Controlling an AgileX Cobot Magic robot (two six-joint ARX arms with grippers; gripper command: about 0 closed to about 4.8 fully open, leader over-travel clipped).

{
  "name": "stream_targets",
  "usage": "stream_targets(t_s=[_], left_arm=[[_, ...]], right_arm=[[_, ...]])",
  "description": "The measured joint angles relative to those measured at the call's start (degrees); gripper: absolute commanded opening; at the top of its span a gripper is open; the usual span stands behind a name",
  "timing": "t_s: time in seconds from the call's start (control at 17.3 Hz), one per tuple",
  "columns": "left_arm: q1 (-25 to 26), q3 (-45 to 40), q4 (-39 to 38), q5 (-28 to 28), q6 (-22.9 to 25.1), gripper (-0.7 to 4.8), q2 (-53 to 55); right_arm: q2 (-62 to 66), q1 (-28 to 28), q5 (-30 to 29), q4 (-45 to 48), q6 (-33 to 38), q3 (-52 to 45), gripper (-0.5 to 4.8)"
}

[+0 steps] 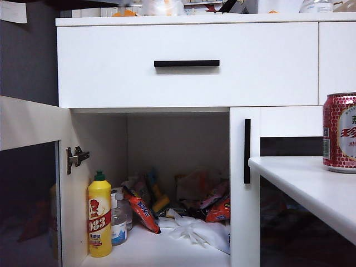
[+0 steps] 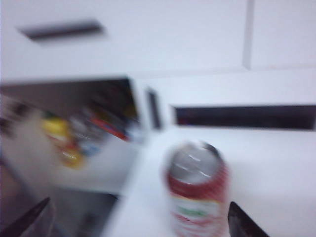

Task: Open the left door of the white cabinet, pick up a can of beverage from the table on the right, place it inside the cabinet, and finally close the cabinet door.

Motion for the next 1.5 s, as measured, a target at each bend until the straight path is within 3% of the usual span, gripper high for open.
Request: stream_targets(t_s=[0.63,0.81,0.98,1.15,1.33,1.5], left_arm=[[0.00,0.04,4.87,0.11,3.02,4.79,9.44],[0.00,0.04,16.15,0.76,4.02,4.79,18.32],[-0.02,0.55,29.40,3.54,0.48,4.79,29.31],[-2.43,2.27,42.21,5.66,-4.92,4.79,39.08],[-10.58,13.62,42.77,4.87,-1.05,4.79,48.06],[-12.70,25.07,38.05,-0.50,1.79,4.79,56.06]], right_arm=[[26.58,0.00,7.13,24.44,-5.86,-10.64,4.79],[22.21,0.00,9.16,26.36,-5.88,-9.88,4.79],[11.69,0.00,8.22,19.65,-5.84,-3.80,4.79],[-1.44,0.07,5.53,4.33,-7.23,3.98,4.79],[-9.16,0.00,11.17,-1.73,-13.55,15.50,4.79],[-8.83,0.00,12.98,-8.94,-17.44,23.39,4.79]])
